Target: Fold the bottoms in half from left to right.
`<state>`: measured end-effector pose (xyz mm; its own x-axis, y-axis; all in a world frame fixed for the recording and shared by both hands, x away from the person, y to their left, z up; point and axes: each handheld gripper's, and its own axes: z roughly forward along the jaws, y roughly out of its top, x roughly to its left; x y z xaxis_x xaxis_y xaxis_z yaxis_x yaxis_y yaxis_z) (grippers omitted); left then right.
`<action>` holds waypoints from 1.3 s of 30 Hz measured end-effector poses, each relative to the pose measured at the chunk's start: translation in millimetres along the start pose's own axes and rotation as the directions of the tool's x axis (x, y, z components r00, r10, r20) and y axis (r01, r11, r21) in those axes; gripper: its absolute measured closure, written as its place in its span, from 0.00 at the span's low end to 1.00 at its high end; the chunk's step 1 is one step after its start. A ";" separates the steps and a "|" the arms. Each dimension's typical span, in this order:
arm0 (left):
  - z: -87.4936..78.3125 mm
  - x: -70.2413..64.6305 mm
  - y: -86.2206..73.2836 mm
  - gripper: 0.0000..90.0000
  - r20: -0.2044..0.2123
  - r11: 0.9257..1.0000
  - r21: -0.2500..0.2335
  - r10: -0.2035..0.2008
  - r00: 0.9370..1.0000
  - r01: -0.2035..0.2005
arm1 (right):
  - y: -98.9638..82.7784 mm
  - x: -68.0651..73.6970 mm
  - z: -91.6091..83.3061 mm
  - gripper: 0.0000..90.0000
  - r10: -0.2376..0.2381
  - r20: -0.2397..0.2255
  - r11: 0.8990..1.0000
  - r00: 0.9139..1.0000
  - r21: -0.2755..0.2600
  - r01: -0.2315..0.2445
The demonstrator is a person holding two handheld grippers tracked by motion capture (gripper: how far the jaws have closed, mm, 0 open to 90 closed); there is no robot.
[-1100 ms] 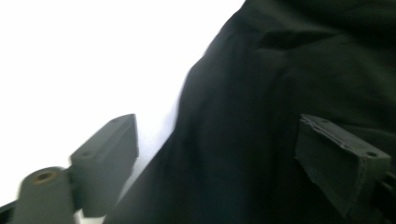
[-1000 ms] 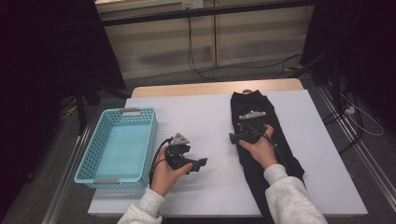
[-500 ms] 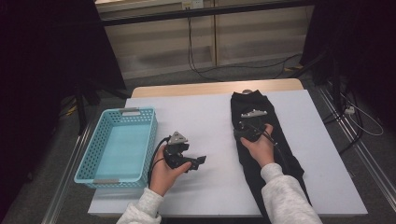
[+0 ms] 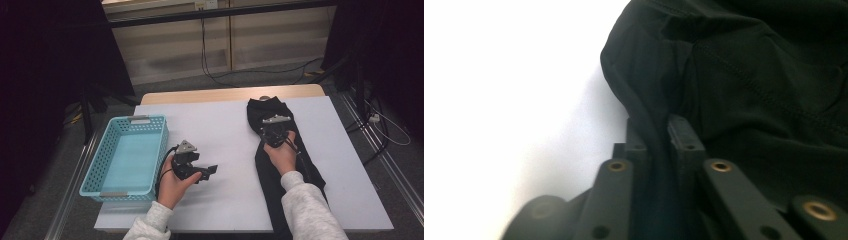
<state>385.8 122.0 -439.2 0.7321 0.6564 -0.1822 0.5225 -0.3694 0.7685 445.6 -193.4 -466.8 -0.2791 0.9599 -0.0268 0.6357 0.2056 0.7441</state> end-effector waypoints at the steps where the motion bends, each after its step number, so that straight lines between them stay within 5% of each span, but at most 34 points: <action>1: 0.0 0.0 0.0 0.16 0.000 1.000 0.000 0.000 1.000 0.000 | 0.0 0.0 0.0 0.91 0.000 0.000 1.000 1.000 0.000 0.000; 11: 0.2 2.7 0.0 0.16 0.004 1.000 0.003 -0.012 1.000 0.012 | 0.9 8.4 -2.8 0.94 -0.028 -0.117 1.000 0.993 0.004 0.029; 15: -2.3 7.4 -1.2 0.16 -0.015 1.000 -0.005 -0.026 1.000 0.026 | 1.9 30.7 -3.6 0.94 -0.093 -0.189 0.996 0.978 -0.002 0.094; 20: -6.6 10.9 -0.9 0.16 -0.026 0.999 -0.010 -0.035 0.999 0.034 | 0.3 65.7 -7.0 0.94 -0.181 -0.287 0.983 0.941 -0.020 0.183; 22: -11.8 16.0 0.4 0.15 -0.029 0.998 -0.022 -0.058 0.998 0.057 | -1.9 83.2 -9.0 0.94 -0.189 -0.350 0.981 0.917 -0.029 0.191; 23: -11.8 16.0 0.4 0.15 -0.029 0.998 -0.022 -0.058 0.998 0.057 | -1.9 83.2 -9.0 0.94 -0.189 -0.350 0.981 0.917 -0.029 0.191; 24: -15.7 18.9 1.4 0.15 -0.041 0.997 -0.035 -0.075 0.996 0.074 | -2.7 99.7 -12.0 0.94 -0.230 -0.388 0.972 0.893 -0.043 0.232; 25: -15.7 18.9 1.4 0.15 -0.041 0.997 -0.035 -0.075 0.996 0.074 | -2.7 99.7 -12.0 0.94 -0.230 -0.388 0.972 0.893 -0.043 0.232; 26: -16.4 19.5 2.0 0.15 -0.041 0.996 -0.033 -0.081 0.996 0.079 | -4.2 113.4 -14.6 0.93 -0.258 -0.428 0.964 0.866 -0.049 0.263; 29: -15.1 19.9 1.7 0.14 -0.039 0.996 -0.026 -0.083 0.996 0.082 | -5.4 122.2 -17.0 0.91 -0.272 -0.440 0.959 0.856 -0.050 0.279; 30: -13.9 20.9 0.5 0.14 -0.039 0.996 -0.020 -0.088 0.995 0.087 | -4.5 124.8 -18.0 0.78 -0.258 -0.453 0.963 0.854 -0.044 0.267; 31: -13.9 20.9 0.5 0.14 -0.039 0.996 -0.020 -0.088 0.995 0.087 | -4.5 124.8 -18.0 0.78 -0.258 -0.453 0.963 0.854 -0.044 0.267; 32: -13.3 21.4 -0.1 0.14 -0.044 0.996 -0.016 -0.087 0.995 0.086 | -2.3 121.1 -20.2 0.59 -0.225 -0.439 0.971 0.870 -0.024 0.239; 35: -11.7 22.1 -1.5 0.14 -0.049 0.996 -0.013 -0.091 0.995 0.091 | 0.1 114.0 -27.8 0.52 -0.226 -0.423 0.972 0.877 -0.035 0.233; 36: -11.5 22.7 -1.9 0.14 -0.051 0.996 -0.007 -0.085 0.995 0.085 | 1.9 103.8 -39.9 0.40 -0.212 -0.393 0.976 0.895 -0.045 0.211; 39: -10.5 22.8 -2.2 0.14 -0.052 0.996 -0.005 -0.092 0.994 0.092 | 2.8 94.2 -50.6 0.39 -0.199 -0.378 0.980 0.904 -0.048 0.195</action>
<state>396.8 144.7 -438.7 0.6573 0.7208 -0.2202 0.5852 -0.3040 0.7517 384.7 -112.0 -433.5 -0.6506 0.7552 0.0801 0.5336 0.3795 0.7558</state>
